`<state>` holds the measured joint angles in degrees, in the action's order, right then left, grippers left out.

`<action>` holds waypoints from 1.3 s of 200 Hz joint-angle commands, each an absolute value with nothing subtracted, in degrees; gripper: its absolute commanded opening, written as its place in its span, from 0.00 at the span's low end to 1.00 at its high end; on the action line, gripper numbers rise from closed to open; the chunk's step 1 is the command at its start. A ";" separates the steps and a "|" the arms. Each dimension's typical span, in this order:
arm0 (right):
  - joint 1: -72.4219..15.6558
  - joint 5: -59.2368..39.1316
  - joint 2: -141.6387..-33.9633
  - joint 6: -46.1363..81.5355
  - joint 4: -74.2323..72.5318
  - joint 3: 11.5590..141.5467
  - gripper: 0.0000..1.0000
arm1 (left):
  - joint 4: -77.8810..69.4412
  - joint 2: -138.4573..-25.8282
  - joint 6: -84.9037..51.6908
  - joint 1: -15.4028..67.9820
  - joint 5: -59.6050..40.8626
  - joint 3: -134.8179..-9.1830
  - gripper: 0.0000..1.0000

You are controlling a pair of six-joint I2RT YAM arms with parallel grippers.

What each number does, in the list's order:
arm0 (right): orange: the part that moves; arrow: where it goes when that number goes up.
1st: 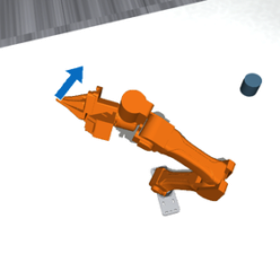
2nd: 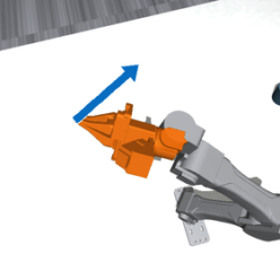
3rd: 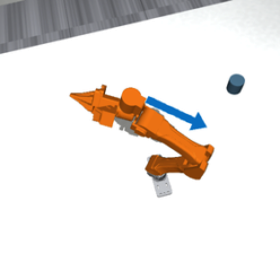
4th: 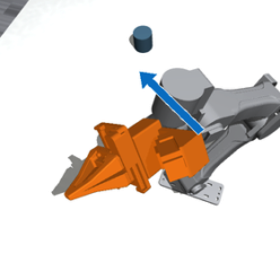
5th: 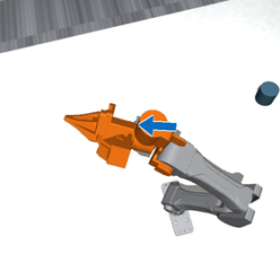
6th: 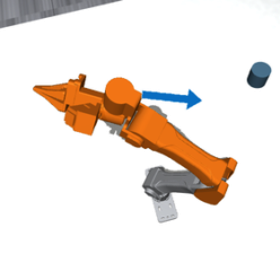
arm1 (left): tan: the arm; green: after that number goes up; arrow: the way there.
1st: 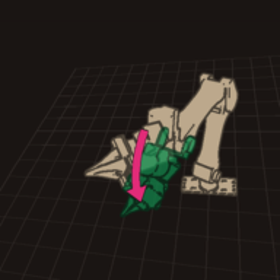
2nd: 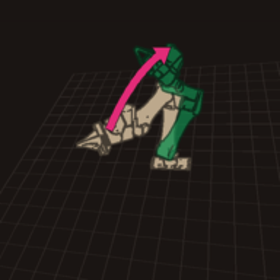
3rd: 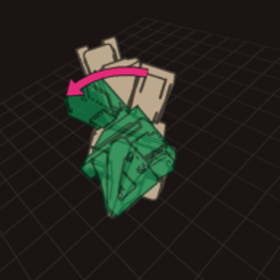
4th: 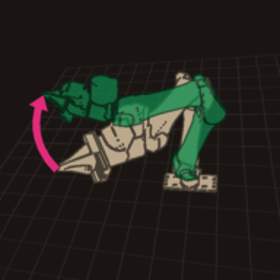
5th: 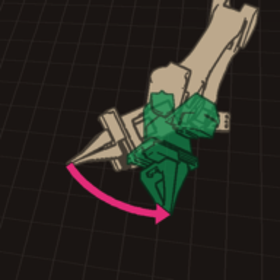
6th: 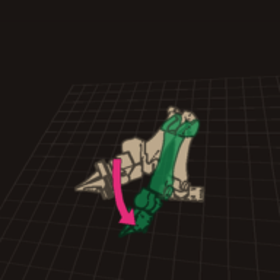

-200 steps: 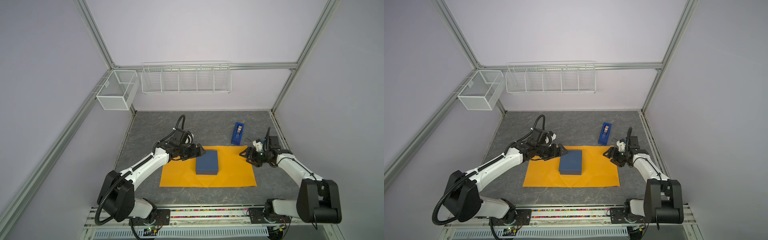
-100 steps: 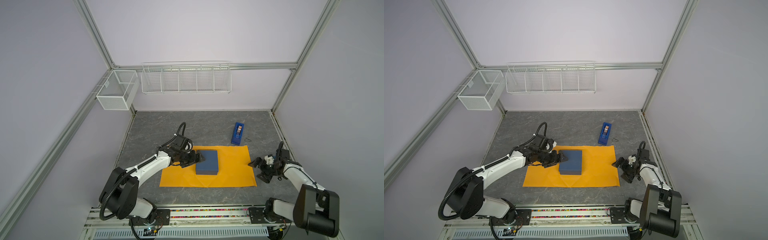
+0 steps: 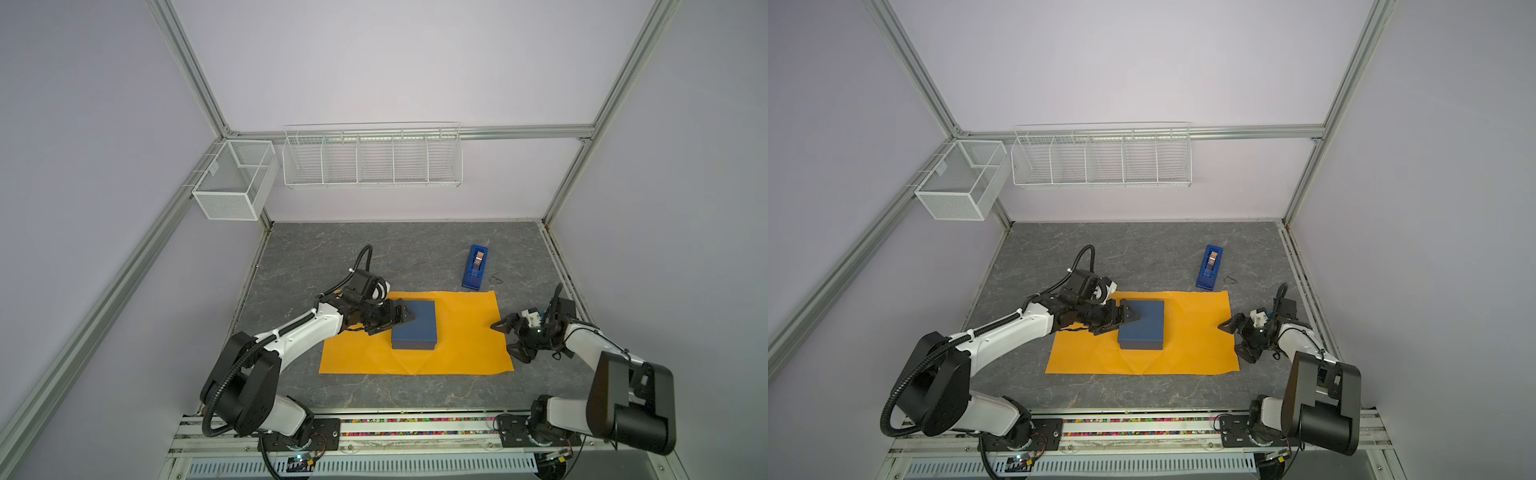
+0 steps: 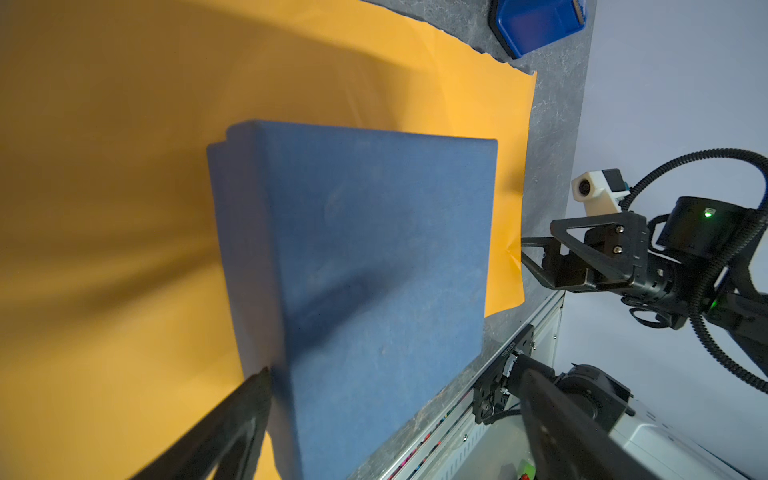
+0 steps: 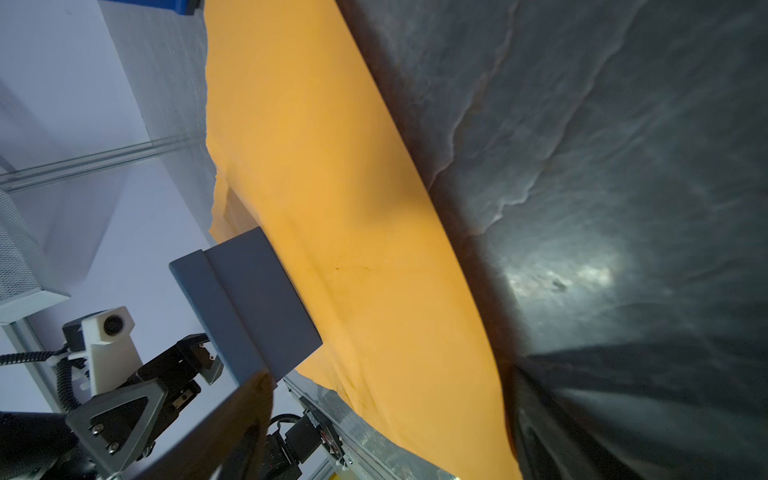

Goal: Wrap the gift box in paper
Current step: 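Release the box with right gripper, move to paper edge while left holds box, then grasp the paper edge with the right gripper and lift it over the box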

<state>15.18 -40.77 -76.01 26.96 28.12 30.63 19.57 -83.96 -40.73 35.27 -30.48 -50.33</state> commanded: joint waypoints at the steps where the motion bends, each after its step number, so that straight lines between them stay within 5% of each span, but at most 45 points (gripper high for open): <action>1: 15.24 -43.55 -76.74 25.84 26.05 29.27 0.89 | 18.32 -84.79 -41.24 35.56 -31.03 -49.92 0.93; 142: 14.87 -38.05 -67.77 29.21 32.52 27.10 0.79 | 21.20 -84.73 -40.10 35.60 -28.84 -51.62 0.93; 260: 7.84 -34.08 -59.68 33.87 33.87 28.91 0.15 | 22.22 -83.91 -39.20 35.51 -27.62 -52.09 0.93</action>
